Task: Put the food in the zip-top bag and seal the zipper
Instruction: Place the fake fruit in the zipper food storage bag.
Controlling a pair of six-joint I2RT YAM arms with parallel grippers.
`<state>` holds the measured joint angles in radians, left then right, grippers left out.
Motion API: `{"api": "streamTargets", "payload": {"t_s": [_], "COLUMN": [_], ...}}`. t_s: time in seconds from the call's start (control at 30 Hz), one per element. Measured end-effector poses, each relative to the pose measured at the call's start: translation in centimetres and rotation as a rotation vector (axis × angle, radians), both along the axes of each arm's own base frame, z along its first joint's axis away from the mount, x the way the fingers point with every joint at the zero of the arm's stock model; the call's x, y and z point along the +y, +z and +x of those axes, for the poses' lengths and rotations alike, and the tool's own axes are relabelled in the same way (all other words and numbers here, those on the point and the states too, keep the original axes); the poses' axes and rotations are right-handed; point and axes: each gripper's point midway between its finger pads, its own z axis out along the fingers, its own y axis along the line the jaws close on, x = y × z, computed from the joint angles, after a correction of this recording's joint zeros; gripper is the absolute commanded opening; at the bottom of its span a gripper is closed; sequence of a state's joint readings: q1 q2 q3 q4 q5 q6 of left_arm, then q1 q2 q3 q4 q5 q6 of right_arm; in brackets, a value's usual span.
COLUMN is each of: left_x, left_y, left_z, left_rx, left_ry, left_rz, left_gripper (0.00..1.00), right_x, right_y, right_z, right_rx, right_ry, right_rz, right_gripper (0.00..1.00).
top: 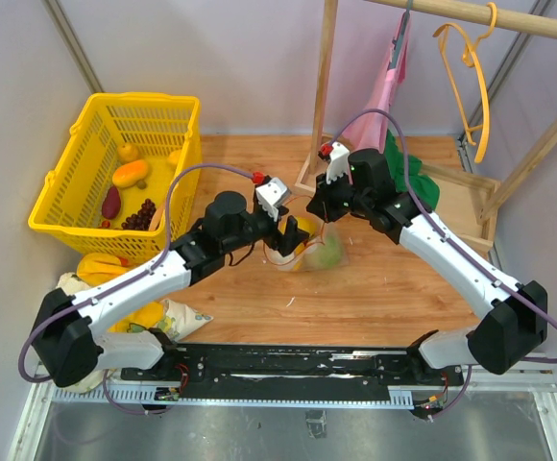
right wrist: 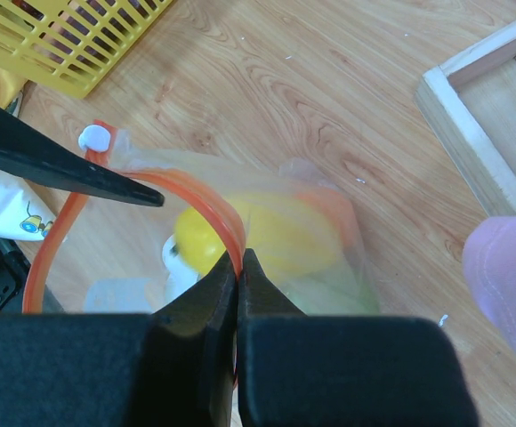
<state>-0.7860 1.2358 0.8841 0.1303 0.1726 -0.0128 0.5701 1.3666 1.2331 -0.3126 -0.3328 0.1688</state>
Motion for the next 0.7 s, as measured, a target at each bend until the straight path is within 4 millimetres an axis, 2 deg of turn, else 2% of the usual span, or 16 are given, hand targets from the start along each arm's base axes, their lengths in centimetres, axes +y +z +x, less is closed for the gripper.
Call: {"api": "streamTargets", "payload": {"t_s": [0.13, 0.23, 0.4, 0.53, 0.7], "left_x": [0.9, 1.7, 3.5, 4.8, 6.0], "left_y": [1.3, 3.1, 5.1, 4.1, 1.2], "left_z": [-0.2, -0.2, -0.4, -0.9, -1.5], "left_rx": [0.027, 0.063, 0.156, 0.257, 0.374], "left_ry": [0.048, 0.107, 0.220, 0.300, 0.380], "left_rz": [-0.018, -0.041, -0.073, -0.055, 0.008], "left_gripper": [0.82, 0.80, 0.72, 0.64, 0.54], "right_x": [0.0, 0.0, 0.0, 0.0, 0.0], "right_y": [0.0, 0.0, 0.0, 0.1, 0.1], "right_z": [0.0, 0.0, 0.0, 0.0, -0.1], "right_rx": [0.000, 0.000, 0.000, -0.001, 0.004], "right_ry": [0.000, 0.000, 0.000, 0.000, -0.003], "right_rz": [0.000, 0.000, 0.001, 0.002, 0.006], "right_gripper": [0.01, 0.01, 0.01, 0.01, 0.01]}}
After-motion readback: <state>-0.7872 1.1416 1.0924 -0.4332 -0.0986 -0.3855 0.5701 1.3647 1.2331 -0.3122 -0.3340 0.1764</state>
